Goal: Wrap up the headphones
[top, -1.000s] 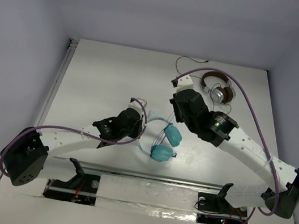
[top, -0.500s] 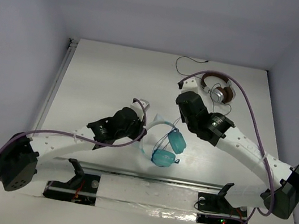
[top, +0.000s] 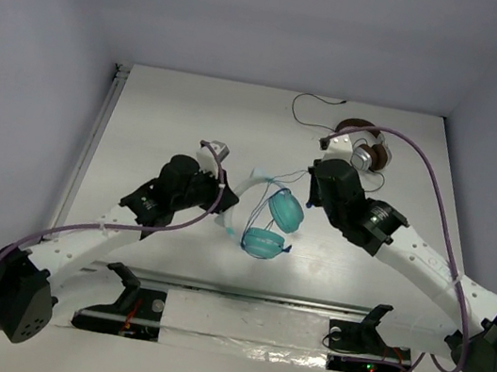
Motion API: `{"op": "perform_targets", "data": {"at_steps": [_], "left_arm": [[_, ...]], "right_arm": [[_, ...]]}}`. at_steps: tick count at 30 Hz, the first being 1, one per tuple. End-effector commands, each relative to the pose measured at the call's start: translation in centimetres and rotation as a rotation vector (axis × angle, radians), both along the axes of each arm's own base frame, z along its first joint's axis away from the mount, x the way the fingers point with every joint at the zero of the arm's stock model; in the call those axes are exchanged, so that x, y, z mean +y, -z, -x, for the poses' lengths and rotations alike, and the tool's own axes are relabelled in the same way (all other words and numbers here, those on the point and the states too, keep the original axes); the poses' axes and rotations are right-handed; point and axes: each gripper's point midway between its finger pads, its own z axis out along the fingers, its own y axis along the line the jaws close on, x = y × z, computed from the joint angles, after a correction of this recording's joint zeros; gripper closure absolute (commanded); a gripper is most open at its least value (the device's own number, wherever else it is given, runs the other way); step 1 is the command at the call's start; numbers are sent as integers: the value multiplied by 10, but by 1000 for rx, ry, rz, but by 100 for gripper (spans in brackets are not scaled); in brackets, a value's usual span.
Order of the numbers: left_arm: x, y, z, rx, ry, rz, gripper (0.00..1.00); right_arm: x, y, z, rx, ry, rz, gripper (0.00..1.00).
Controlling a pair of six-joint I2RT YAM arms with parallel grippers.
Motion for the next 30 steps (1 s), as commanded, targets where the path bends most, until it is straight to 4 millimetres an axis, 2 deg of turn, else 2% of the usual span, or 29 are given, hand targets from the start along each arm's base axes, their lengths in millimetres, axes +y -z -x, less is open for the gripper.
{"op": "perform_targets", "data": {"at_steps": [1,7,10,11,13,15,16,17,18,19,21,24,26,29,30], "left_arm": [[-18,-86,-1,-161,97,184,100],[-15,-118,-8,-213,89,231,100],[-17,-137,-8,-241,104,280,100],[-15,-145,-11,-255,93,291,100],[-15,-155,-12,-268,86,306,100],[-9,-170,-17,-287,59,334,100],[-10,-176,-16,-290,64,344,100],[-11,-186,-15,-298,66,362,100],[-10,-188,-15,-296,61,363,100],[-10,-191,-16,-297,59,366,100],[-9,-199,-17,-296,45,369,100],[-7,-208,-18,-294,29,369,100],[-5,-211,-22,-293,3,364,100],[1,-224,-27,-292,-45,360,100],[2,-223,-27,-280,-52,353,100]], "right_arm": [[22,-22,-3,-55,-46,-196,89],[50,-24,7,-80,-185,-368,88],[66,-28,11,-89,-259,-453,84],[65,-20,11,-78,-266,-458,84],[72,-29,12,-107,-310,-526,84],[77,-20,17,-92,-356,-553,80],[79,-28,15,-124,-373,-593,80],[77,-29,14,-139,-380,-609,80],[79,-21,17,-123,-414,-620,77],[78,-28,14,-154,-425,-649,75],[80,-27,13,-160,-445,-662,74],[77,-30,7,-200,-447,-670,65],[76,-29,5,-211,-445,-651,64],[73,-29,11,-211,-459,-639,55],[72,-30,12,-216,-463,-642,52]]}}
